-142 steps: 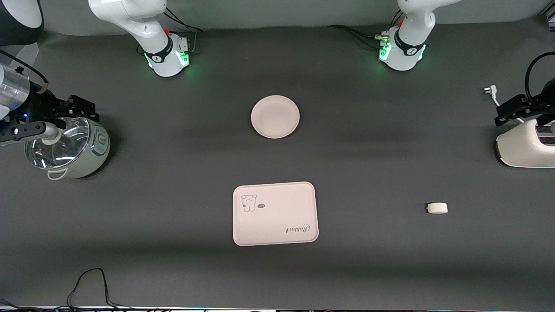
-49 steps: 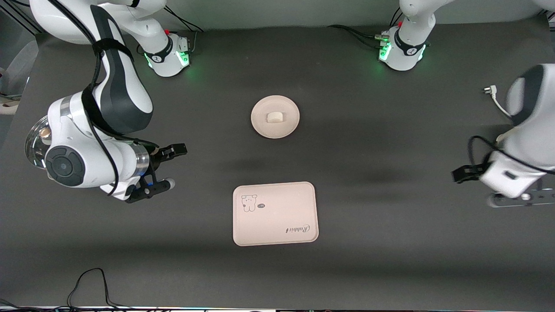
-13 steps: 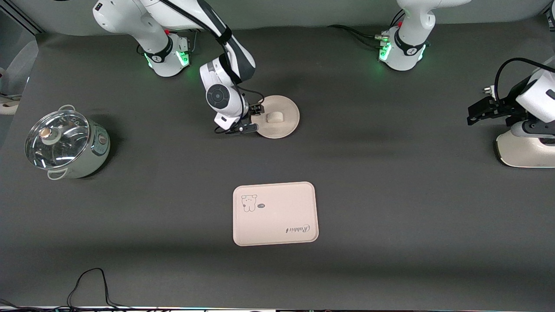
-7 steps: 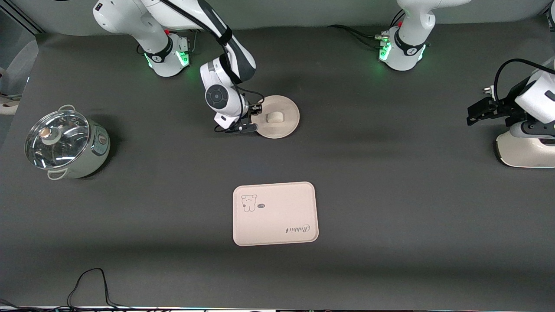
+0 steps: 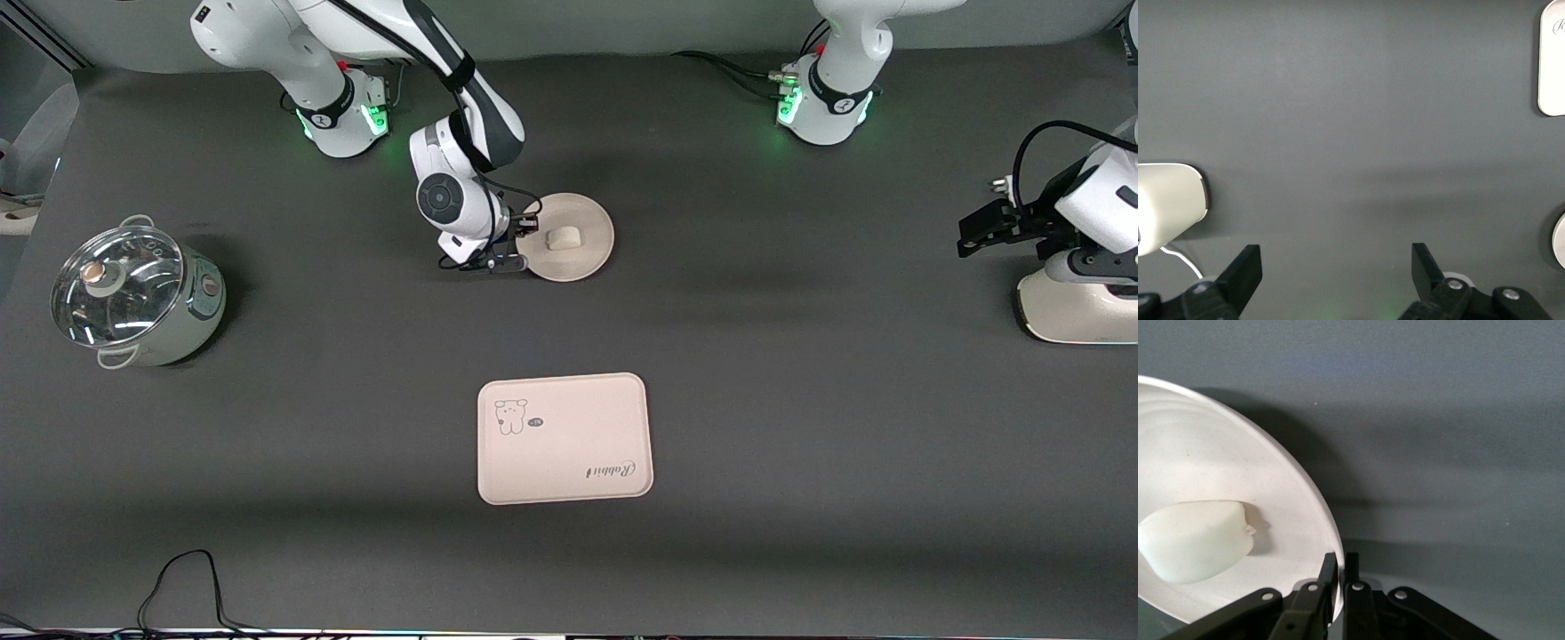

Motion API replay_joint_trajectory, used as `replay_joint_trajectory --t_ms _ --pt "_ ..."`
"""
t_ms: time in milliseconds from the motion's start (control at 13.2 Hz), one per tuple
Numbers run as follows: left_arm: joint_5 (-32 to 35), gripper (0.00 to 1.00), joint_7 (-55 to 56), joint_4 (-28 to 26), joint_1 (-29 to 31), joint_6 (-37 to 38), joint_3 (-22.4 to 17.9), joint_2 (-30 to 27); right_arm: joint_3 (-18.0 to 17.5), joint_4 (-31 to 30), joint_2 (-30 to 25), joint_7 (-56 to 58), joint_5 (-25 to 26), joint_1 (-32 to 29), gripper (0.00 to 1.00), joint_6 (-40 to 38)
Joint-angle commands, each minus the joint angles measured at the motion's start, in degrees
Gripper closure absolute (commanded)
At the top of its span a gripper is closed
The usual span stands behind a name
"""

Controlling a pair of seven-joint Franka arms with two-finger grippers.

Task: Place bun in plate and plate on tray
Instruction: 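Lift and carry the plate with the right gripper onto the tray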

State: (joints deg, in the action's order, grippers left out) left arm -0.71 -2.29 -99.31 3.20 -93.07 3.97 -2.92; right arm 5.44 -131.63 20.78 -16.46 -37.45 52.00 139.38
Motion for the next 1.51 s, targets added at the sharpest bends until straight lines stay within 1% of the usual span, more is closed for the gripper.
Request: replay_joint_trajectory --t_ms 0,151,226,302,377,604,755,906,981,1057,1208,1434 --pt "0.89 0.0 0.09 -0.36 -0.57 0.17 -0.1 -0.59 2.1 -0.03 -3.45 -1.64 -0.78 0.65 1.0 -1.03" --pt "0.89 0.0 0.09 -0.36 -0.57 0.09 -0.1 -0.59 6.05 2.33 -6.27 -1.3 0.01 0.64 1.0 -8.73" --pt "0.89 0.0 0.09 -0.44 -0.48 0.0 -0.1 -0.5 8.25 4.69 -6.98 -1.21 1.14 0.64 1.0 -13.21" --pt "0.89 0.0 0.09 -0.44 -0.48 0.0 -0.1 -0.5 10.44 7.59 -7.59 -1.47 3.42 0.64 1.0 -18.13" --pt "0.89 0.0 0.09 -0.44 -0.48 -0.09 -0.1 -0.5 12.73 11.19 -7.77 -1.47 5.0 0.64 1.0 -23.49" --pt "0.89 0.0 0.09 -0.44 -0.48 -0.18 -0.1 -0.42 19.84 22.17 -7.16 -0.77 5.28 0.47 1.0 -37.65" --pt "1.24 0.0 0.09 -0.44 -0.48 -0.27 -0.1 -0.5 23.11 29.03 -5.15 0.02 5.28 -0.14 1.0 -43.38" --pt "1.33 0.0 0.09 -0.62 -0.57 -0.7 -0.1 -0.42 23.21 34.14 -3.04 3.18 4.76 -3.21 1.0 -44.63" --pt "1.33 0.0 0.09 -1.32 -0.48 -1.14 -0.19 -0.42 23.12 36.95 -0.77 3.62 4.41 -4.62 1.0 -44.63" --pt "1.33 0.0 0.09 -1.41 -0.48 -1.23 -0.19 -0.5 22.95 40.8 2.3 4.15 3.8 -6.11 1.0 -44.63" --pt "1.33 0.0 0.09 -1.76 -0.48 -1.58 -0.1 -0.42 23.03 48.71 9.59 4.33 -0.58 -8.83 1.0 -44.63" --pt "1.33 0.0 0.09 -1.85 -0.48 -1.67 -0.1 -0.5 22.86 58.3 19.35 4.33 -5.51 -11.65 1.0 -43.85"
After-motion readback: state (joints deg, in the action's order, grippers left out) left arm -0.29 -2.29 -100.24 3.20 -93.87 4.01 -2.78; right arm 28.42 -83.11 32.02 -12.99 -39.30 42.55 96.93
